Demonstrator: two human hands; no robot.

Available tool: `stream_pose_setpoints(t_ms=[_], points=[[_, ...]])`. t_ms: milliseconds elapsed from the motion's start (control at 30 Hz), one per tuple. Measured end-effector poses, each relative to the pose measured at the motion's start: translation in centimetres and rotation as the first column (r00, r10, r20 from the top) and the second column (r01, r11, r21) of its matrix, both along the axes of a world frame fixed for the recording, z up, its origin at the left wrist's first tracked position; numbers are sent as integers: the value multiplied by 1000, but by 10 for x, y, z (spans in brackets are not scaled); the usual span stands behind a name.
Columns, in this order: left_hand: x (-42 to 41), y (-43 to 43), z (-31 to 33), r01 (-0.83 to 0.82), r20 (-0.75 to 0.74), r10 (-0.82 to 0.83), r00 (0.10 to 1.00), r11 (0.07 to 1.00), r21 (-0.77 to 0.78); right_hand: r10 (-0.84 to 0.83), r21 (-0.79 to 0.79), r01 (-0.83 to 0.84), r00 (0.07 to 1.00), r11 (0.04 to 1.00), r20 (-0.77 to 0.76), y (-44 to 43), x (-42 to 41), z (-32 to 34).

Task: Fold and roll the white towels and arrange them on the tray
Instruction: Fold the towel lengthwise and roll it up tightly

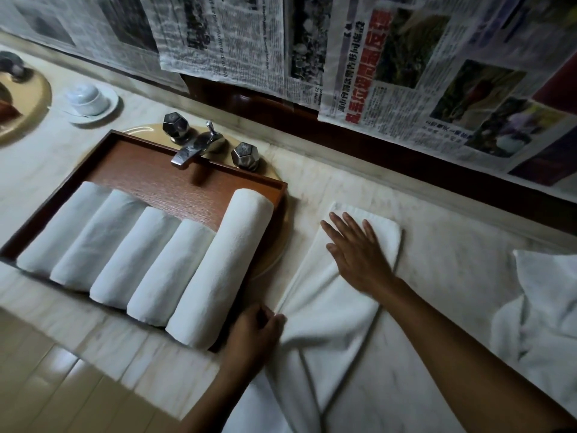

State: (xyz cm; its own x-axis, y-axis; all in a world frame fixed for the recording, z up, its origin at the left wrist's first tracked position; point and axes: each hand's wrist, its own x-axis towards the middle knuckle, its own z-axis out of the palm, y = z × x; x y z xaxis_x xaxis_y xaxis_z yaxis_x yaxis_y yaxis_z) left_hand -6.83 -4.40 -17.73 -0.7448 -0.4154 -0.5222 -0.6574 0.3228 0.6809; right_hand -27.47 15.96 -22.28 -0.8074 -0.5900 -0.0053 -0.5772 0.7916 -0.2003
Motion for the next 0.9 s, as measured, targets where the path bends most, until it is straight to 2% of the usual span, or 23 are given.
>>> stream_pose_setpoints(t_ms=[100,233,333,433,500,567,633,667,733,800,833,900], points=[[-2,7,4,-61,-9,61,998,990,-126,-11,13,11,1000,1000,-6,0,-2,0],[-7,10,3,-117,4,118,993,989,-90,-6,22,6,1000,1000,-12,0,-3,-1],[-10,9,3,-99,5,100,995,990,-100,-26,8,27,999,1000,-30,0,-3,-2],[-10,8,4,-95,-4,95,995,990,-103,-65,-148,48,991,988,-115,-8,13,5],[-9,6,2,-87,-15,86,996,991,-98,-10,-239,-26,989,971,-149,-14,40,3],[-9,5,1,-83,-12,82,997,993,-83,81,-173,-100,990,980,-114,-15,66,-2],[-8,7,2,-71,3,71,997,995,-68,101,-98,-105,994,990,-40,-7,74,-7],[-7,8,2,-72,1,72,997,997,-24,96,-80,-98,995,992,-22,-4,72,-6],[-2,7,9,-122,50,113,992,957,264,100,-57,-100,995,993,9,-3,65,-2],[8,4,12,-157,196,52,979,805,573,108,-38,-108,994,993,20,-2,61,2],[17,2,16,-114,214,-30,976,772,625,111,-28,-111,994,993,20,-1,58,1],[34,-3,18,-1,176,-138,975,786,619,101,-14,-101,995,995,9,2,55,1]])
